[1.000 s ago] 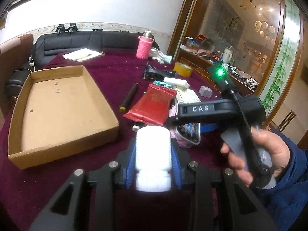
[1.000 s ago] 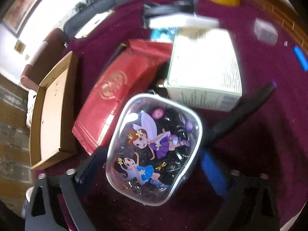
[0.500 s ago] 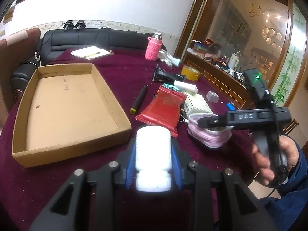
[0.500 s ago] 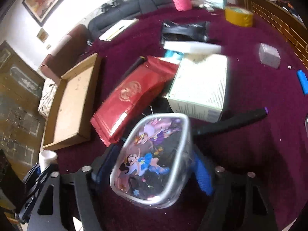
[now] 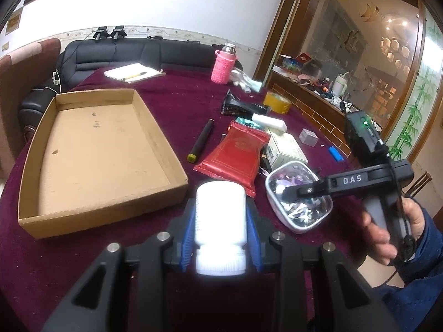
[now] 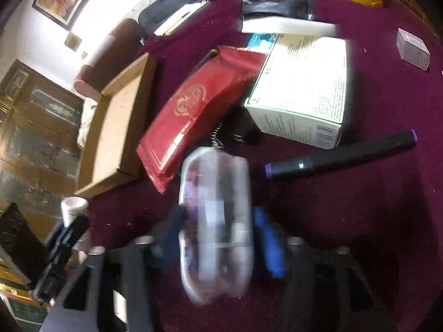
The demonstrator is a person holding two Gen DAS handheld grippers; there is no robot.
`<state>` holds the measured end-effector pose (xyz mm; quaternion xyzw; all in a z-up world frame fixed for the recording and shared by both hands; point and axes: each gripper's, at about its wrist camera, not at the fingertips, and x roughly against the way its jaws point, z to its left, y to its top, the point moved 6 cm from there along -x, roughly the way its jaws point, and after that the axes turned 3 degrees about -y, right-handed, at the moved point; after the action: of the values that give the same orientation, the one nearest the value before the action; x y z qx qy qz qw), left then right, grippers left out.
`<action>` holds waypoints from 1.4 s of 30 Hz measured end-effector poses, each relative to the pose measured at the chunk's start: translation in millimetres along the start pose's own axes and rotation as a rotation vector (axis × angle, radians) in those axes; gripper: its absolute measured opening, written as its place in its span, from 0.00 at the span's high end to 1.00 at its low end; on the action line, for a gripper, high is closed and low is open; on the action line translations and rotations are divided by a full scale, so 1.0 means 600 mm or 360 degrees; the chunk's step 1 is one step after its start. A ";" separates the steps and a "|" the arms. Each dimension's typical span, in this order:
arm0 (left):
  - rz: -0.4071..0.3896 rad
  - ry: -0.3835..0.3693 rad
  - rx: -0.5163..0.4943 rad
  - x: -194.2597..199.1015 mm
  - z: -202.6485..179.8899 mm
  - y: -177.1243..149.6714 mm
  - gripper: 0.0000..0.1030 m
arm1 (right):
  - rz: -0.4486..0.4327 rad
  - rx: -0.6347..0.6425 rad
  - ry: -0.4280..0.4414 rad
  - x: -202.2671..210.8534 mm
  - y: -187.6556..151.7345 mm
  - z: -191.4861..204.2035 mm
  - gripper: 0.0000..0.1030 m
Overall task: Organize objects
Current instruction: 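Grasp the clear fairy pencil case with the right gripper while the left holds the bottle, then carry bottle and pencil case into the cardboard tray and open both grippers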
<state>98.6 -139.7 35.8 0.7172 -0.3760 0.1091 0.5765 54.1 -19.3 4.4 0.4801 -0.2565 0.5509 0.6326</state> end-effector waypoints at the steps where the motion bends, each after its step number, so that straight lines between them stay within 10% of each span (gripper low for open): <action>1: 0.0003 0.0000 0.0000 -0.001 -0.001 -0.001 0.68 | -0.0023 0.0007 0.0007 -0.002 0.000 0.003 0.21; 5: 0.0013 0.0001 0.0008 -0.003 0.000 -0.003 0.68 | -0.0046 0.0042 0.0111 0.004 0.000 0.018 0.69; 26: -0.0099 0.0194 0.0128 0.074 0.103 0.105 0.68 | -0.0134 0.0412 0.0319 0.067 0.136 0.236 0.70; 42: 0.0097 0.0463 0.0521 -0.056 0.381 0.267 0.68 | 0.0014 0.0191 0.0449 -0.186 0.345 0.377 0.70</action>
<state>-94.5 -342.0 64.1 0.7662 -0.2875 0.2884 0.4970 -124.1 -284.9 68.6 0.4338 -0.1337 0.6301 0.6300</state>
